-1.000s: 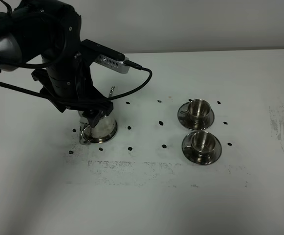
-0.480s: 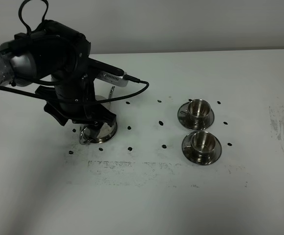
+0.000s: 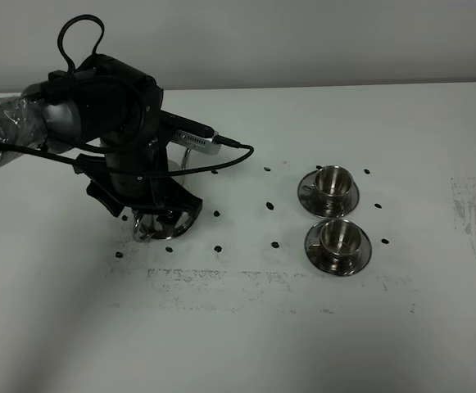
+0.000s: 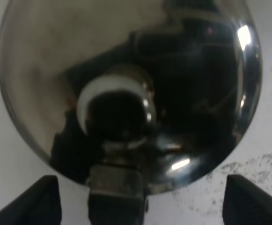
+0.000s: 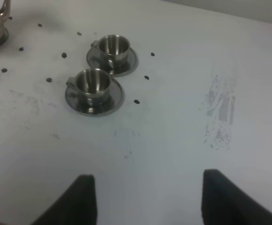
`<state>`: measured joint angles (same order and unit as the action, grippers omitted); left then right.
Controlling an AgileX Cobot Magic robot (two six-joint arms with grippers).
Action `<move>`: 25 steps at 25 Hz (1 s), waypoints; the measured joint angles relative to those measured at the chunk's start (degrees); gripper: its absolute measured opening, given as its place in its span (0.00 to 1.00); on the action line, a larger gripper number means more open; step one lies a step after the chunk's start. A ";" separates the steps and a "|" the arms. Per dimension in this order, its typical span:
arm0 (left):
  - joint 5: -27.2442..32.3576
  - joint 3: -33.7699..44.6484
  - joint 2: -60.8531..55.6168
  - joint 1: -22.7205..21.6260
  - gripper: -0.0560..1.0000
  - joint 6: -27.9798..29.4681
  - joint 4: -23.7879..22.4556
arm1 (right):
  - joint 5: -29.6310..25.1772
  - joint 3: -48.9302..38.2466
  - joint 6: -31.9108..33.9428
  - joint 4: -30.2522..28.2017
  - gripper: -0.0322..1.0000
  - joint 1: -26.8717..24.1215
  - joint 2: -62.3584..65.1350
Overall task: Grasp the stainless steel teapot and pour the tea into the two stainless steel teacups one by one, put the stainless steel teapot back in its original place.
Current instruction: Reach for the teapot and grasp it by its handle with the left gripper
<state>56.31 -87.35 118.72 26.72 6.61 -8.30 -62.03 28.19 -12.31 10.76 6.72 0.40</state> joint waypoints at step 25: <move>-0.28 0.00 0.06 -0.12 0.50 2.42 0.00 | 0.00 0.00 0.00 0.00 0.49 0.00 0.00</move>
<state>56.02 -87.35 118.78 26.59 9.03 -8.30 -62.03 28.19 -12.31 10.76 6.72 0.40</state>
